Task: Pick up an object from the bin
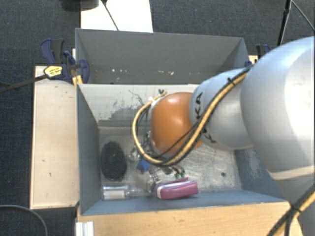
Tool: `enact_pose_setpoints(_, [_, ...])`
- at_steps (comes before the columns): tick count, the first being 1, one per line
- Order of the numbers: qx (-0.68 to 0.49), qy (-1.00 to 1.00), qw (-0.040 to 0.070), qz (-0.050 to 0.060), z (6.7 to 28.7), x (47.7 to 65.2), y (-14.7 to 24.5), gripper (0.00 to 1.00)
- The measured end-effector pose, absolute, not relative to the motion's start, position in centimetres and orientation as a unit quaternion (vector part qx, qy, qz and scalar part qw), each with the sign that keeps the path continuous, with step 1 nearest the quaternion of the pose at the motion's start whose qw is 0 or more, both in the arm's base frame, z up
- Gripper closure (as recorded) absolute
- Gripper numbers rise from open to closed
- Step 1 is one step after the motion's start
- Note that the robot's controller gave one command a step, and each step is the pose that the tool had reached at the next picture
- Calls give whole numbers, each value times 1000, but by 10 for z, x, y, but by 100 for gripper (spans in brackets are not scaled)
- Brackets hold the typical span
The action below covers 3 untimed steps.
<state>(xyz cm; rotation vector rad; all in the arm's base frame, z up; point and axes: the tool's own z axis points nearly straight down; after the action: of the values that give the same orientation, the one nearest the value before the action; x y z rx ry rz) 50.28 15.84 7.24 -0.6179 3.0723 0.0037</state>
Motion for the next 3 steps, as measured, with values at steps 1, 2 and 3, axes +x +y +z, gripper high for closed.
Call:
enact_pose_setpoints(1, [-196,981,3,1,73,504,159,0])
enact_pose_setpoints(2, [-196,981,5,2,75,505,160,100])
enact_pose_setpoints(3, [-195,981,3,1,104,507,161,100])
